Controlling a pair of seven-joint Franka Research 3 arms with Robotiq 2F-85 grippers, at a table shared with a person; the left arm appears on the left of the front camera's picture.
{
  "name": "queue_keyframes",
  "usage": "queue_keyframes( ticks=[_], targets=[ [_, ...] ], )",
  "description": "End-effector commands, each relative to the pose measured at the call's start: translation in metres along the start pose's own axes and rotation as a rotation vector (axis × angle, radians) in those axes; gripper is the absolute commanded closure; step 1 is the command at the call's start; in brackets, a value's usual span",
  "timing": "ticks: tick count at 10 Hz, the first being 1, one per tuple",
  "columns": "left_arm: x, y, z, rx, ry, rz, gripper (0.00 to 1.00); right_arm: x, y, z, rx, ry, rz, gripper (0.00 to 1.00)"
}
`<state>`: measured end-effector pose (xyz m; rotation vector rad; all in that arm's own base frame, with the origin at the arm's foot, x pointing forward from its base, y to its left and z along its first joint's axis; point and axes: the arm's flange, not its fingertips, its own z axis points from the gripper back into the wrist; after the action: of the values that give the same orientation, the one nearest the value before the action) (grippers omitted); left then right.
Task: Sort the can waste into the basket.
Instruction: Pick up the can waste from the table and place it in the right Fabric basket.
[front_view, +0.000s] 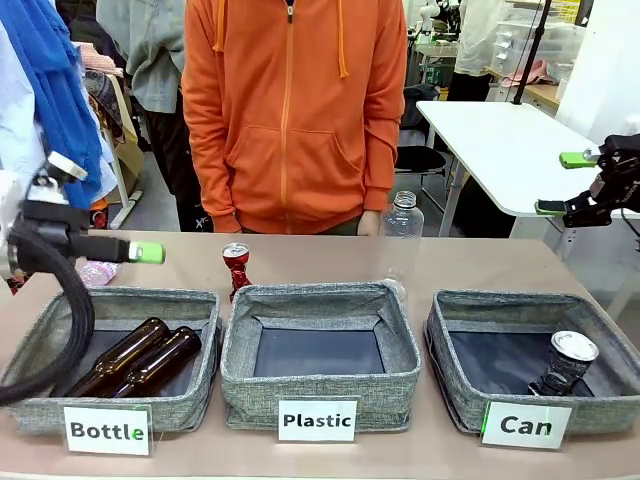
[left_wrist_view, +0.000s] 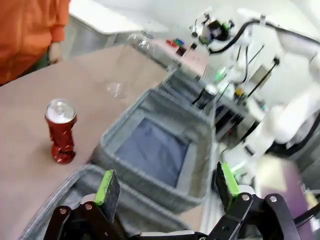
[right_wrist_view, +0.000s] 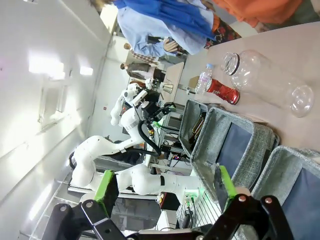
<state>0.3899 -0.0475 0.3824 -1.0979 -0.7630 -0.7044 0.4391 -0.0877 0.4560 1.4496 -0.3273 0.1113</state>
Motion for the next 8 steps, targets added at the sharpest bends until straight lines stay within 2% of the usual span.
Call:
queue_keyframes(
  ticks=[1,2,3,4,7,8],
  targets=[
    [-0.032,-0.017,0.014,0.025,-0.012,-0.162,0.0,0.0,0.002,0.003,-0.001,0.016,0.024,0.0],
    [-0.041,-0.025,0.014,-0.001,-0.064,-0.322,0.0,0.0,0.002,0.003,-0.001,0.016,0.024,0.0],
    [-0.044,-0.027,0.012,0.007,-0.141,-0.349,0.0,0.0,0.002,0.003,-0.001,0.016,0.024,0.0],
    [-0.005,0.008,0.009,0.025,0.014,-0.187,0.0,0.0,0.002,0.003,-0.001,0.016,0.024,0.0],
    [-0.005,0.008,0.009,0.025,0.014,-0.187,0.0,0.0,0.002,0.003,-0.001,0.016,0.024,0.0],
    [-0.006,0.01,0.011,0.027,-0.012,-0.222,0.0,0.0,0.002,0.003,-0.001,0.016,0.024,0.0]
  ],
)
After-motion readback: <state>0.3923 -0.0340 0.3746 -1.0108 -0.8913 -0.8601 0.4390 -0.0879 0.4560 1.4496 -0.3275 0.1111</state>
